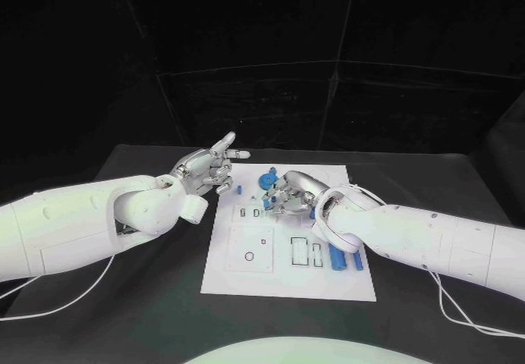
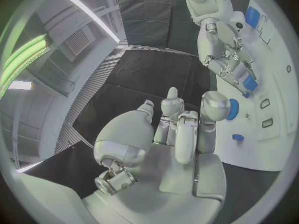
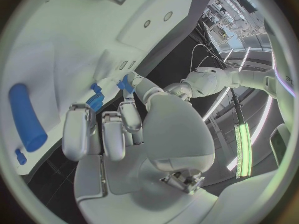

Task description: Assemble the parts on the task board

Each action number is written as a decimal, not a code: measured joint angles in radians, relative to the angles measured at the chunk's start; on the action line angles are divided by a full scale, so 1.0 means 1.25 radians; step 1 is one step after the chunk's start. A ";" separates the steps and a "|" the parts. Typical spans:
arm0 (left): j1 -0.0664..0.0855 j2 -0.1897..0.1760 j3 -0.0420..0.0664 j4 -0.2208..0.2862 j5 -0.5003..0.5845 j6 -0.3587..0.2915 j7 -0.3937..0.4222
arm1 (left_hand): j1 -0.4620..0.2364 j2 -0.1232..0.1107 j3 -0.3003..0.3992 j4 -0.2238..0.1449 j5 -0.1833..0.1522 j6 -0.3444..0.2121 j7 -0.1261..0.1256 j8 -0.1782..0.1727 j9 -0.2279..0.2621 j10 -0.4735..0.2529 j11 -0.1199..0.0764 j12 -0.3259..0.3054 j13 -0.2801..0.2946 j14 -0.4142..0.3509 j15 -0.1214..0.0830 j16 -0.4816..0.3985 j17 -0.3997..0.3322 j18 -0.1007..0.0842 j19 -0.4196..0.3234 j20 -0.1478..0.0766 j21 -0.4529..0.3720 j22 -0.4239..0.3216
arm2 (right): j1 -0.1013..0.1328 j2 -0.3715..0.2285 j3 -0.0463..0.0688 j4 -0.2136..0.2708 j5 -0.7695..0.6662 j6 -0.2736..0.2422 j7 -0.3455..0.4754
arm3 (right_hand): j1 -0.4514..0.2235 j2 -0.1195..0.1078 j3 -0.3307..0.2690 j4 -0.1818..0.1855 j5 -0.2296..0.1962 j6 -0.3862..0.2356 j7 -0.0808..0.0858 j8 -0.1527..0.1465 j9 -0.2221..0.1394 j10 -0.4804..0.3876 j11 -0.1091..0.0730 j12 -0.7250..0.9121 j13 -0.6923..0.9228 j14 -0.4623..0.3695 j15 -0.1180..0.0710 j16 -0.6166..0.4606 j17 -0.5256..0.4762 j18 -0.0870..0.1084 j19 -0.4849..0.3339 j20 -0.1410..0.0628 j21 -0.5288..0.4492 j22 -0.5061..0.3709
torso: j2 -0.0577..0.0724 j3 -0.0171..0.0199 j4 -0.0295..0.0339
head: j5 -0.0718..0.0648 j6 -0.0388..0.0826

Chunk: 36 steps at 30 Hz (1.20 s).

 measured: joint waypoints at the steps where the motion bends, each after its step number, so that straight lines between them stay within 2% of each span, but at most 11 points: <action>1: 0.000 0.000 0.000 0.000 0.000 0.000 0.000 | 0.000 0.000 0.000 0.000 0.000 0.000 0.000 0.000 0.000 0.000 0.000 0.000 0.000 0.000 0.000 0.000 0.000 0.000 0.000 0.000 0.000 0.000 | -0.001 0.002 0.000 -0.001 -0.002 0.001 -0.004 | 0.000 0.000 0.000 0.000 0.000 0.000 0.000 0.000 0.000 0.000 0.000 0.000 0.000 0.000 0.000 0.000 0.000 0.000 0.000 0.000 0.000 0.000 | 0.000 0.0002 0.0000 | 0.001 0.000; 16: 0.000 0.005 0.000 -0.002 0.000 0.000 0.000 | 0.000 0.000 0.000 0.000 0.000 0.000 0.000 0.000 0.000 0.000 0.000 0.000 -0.001 0.000 0.000 0.000 0.000 0.000 0.000 0.000 0.000 0.000 | -0.004 0.022 0.000 -0.006 -0.022 0.012 -0.041 | -0.001 0.005 -0.004 0.001 -0.002 0.000 0.000 0.000 0.000 0.000 0.000 0.000 -0.002 0.000 0.000 0.000 0.000 0.000 0.000 0.000 0.000 -0.003 | 0.000 0.0007 0.0000 | 0.009 -0.008; 22: 0.000 0.008 0.000 -0.004 0.000 0.000 0.000 | 0.000 0.000 0.000 0.000 0.000 0.000 0.000 0.000 0.000 0.000 0.000 0.000 -0.001 0.000 0.000 0.000 0.000 0.000 0.000 0.000 0.000 0.000 | -0.005 0.029 0.000 -0.009 -0.024 0.018 -0.051 | -0.001 0.006 -0.004 0.001 -0.002 0.000 0.000 0.000 0.000 -0.003 0.003 0.000 -0.004 0.000 0.000 0.000 0.000 0.000 0.000 0.000 0.000 -0.003 | 0.000 0.0007 0.0000 | 0.010 -0.011; 36: 0.000 0.009 0.000 -0.005 -0.001 0.000 0.000 | 0.000 0.000 0.000 -0.004 0.000 -0.003 0.003 0.000 0.000 0.000 0.000 0.000 0.000 0.000 0.000 0.000 0.000 0.000 0.000 0.000 0.000 0.000 | -0.005 0.032 0.000 -0.015 -0.047 0.035 -0.089 | -0.001 0.006 -0.008 0.006 -0.005 0.000 0.000 0.000 0.000 -0.012 0.000 -0.007 -0.011 0.000 0.000 0.000 0.000 0.000 0.000 0.000 0.000 -0.005 | 0.000 0.0002 -0.0008 | 0.010 -0.014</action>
